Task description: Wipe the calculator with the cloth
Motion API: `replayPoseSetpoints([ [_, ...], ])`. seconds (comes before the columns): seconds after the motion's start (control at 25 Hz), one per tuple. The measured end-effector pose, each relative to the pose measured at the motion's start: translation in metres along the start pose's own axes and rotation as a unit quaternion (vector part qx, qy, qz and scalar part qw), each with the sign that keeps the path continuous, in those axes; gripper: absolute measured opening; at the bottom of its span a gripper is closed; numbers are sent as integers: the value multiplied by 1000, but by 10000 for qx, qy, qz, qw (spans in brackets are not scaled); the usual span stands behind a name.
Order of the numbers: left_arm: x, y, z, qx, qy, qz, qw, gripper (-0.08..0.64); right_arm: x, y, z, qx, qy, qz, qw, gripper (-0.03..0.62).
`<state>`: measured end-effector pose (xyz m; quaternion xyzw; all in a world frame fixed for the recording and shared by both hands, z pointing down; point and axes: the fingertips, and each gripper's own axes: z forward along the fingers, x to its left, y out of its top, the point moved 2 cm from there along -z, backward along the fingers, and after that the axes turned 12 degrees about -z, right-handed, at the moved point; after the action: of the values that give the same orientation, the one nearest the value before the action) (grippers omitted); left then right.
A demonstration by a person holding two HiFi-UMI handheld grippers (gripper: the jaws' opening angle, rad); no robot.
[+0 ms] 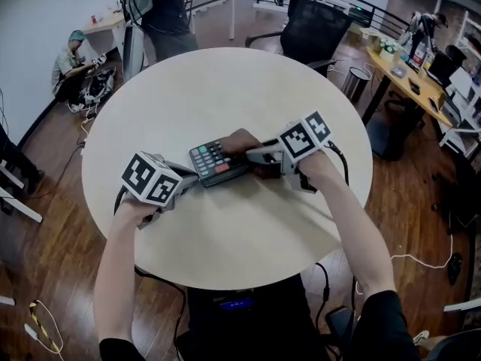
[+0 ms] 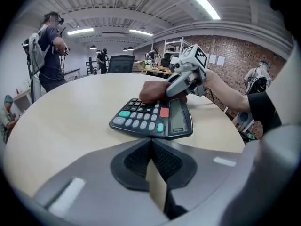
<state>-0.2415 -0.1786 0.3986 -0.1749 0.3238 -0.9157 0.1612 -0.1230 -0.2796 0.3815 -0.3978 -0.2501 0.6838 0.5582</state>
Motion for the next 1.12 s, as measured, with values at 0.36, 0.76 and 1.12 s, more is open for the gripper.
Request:
replayPoseSetpoints([
  [0.36,1,0,-3,-184,-70,-115,9997,8,-63,51,36,-629,-794,679,9925,87],
  [0.76,1,2,0,-142,195,27,9997,8,-45,39,43,60,-504,504,9974,87],
  [1.12,-4,3,10,1,457,92,9989,6,20,-12,-21,-386,39,559,9977,87],
])
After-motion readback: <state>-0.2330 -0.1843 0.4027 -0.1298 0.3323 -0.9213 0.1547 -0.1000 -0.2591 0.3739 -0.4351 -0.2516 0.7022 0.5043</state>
